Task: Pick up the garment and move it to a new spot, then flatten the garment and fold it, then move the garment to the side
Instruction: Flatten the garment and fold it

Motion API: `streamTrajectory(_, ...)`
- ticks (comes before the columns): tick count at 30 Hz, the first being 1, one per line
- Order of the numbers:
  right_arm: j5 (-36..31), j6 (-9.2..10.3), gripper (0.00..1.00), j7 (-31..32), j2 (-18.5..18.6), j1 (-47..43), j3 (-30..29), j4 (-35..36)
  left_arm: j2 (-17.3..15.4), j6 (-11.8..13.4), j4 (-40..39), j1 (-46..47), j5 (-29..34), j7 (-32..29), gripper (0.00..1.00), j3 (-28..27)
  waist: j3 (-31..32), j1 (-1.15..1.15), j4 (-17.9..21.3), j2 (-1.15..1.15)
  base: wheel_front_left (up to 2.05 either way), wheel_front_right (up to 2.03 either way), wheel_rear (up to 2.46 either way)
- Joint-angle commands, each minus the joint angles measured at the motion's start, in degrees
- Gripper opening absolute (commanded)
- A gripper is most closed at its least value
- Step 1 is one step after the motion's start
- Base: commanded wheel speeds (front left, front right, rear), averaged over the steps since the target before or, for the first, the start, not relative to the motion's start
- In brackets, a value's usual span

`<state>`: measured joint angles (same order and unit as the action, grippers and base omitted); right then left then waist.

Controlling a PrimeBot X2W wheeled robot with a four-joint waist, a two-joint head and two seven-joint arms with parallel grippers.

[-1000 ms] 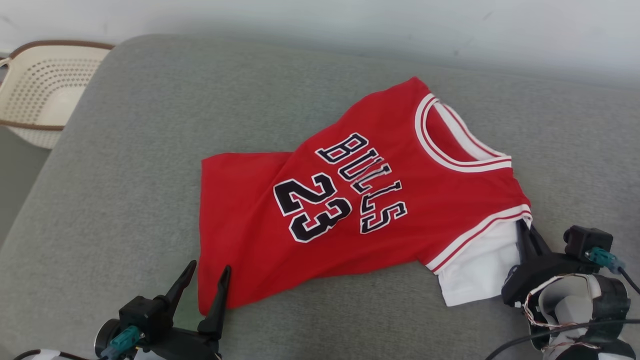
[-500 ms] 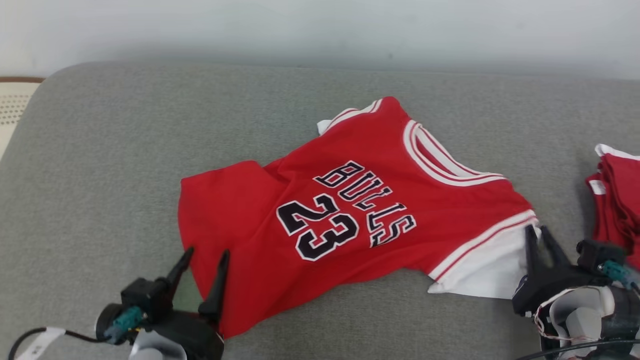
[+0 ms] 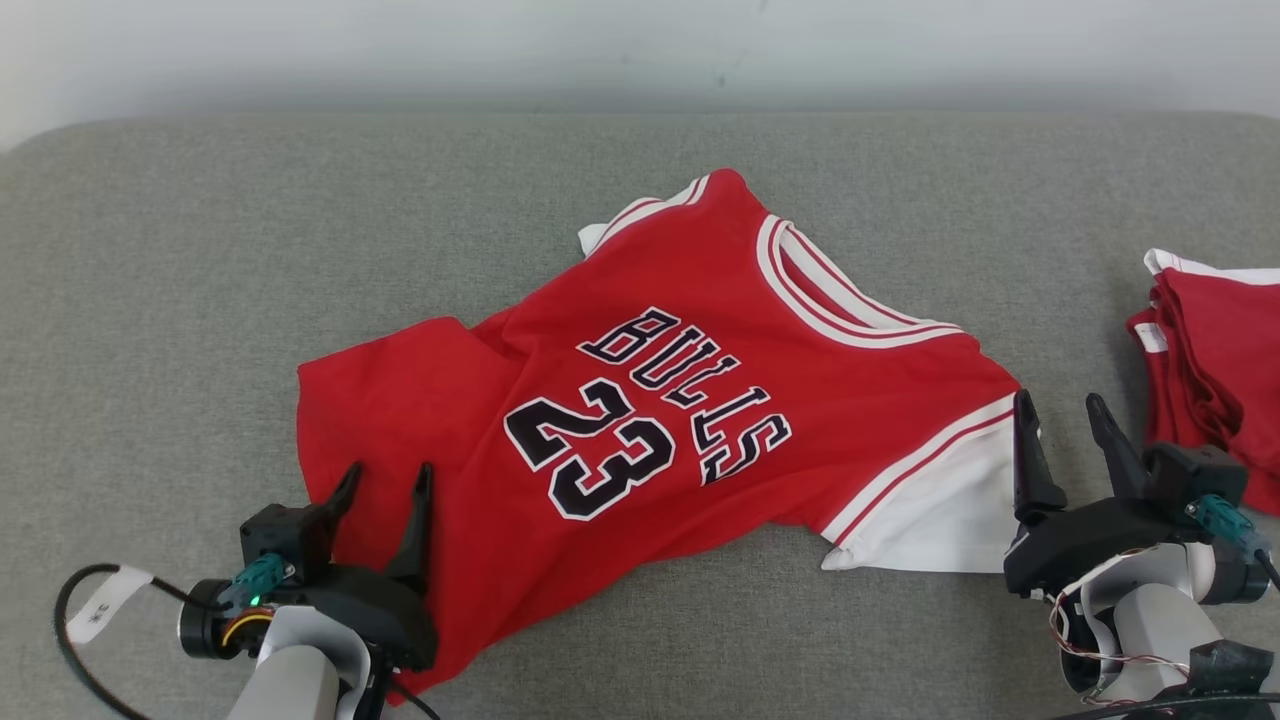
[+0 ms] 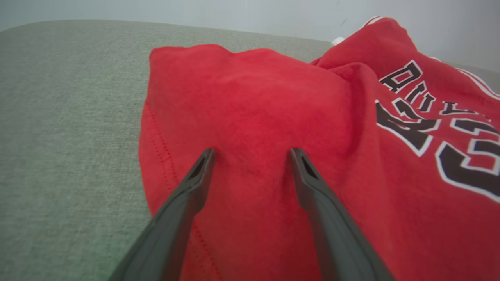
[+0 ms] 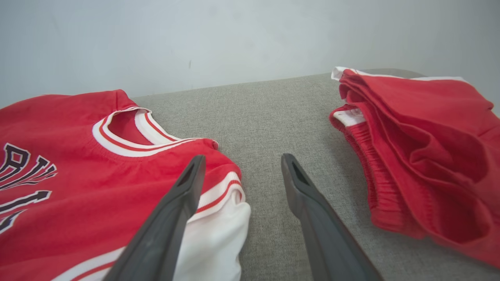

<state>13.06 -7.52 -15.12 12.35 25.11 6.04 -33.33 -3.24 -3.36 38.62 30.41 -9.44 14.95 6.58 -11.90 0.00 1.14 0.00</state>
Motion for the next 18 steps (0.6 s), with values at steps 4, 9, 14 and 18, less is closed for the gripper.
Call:
streamTrajectory(4,-0.5,0.07,1.00,0.0,-0.4,-0.5,0.6,1.5,0.0,1.6,5.1,2.8,0.8,0.3,1.00,0.5,-1.0,0.00,0.6,0.00,0.00,0.00,0.00)
streamTrajectory(9,-1.0,0.07,1.00,0.0,-0.7,-0.6,1.1,2.3,0.2,1.6,7.2,4.3,0.8,0.3,0.00,1.0,-1.5,0.00,0.9,0.00,0.00,0.00,0.00)
streamTrajectory(14,-1.1,0.07,1.00,0.0,-0.8,-0.9,0.9,2.6,0.2,1.7,5.2,4.5,1.4,0.2,0.00,1.1,-1.9,0.00,0.5,0.00,0.00,0.00,0.00)
streamTrajectory(18,-0.8,0.07,1.00,0.0,-0.9,-0.8,0.9,2.8,0.0,1.9,2.3,4.6,2.4,0.2,0.00,0.7,-2.1,0.00,0.0,0.00,0.00,0.00,0.00)
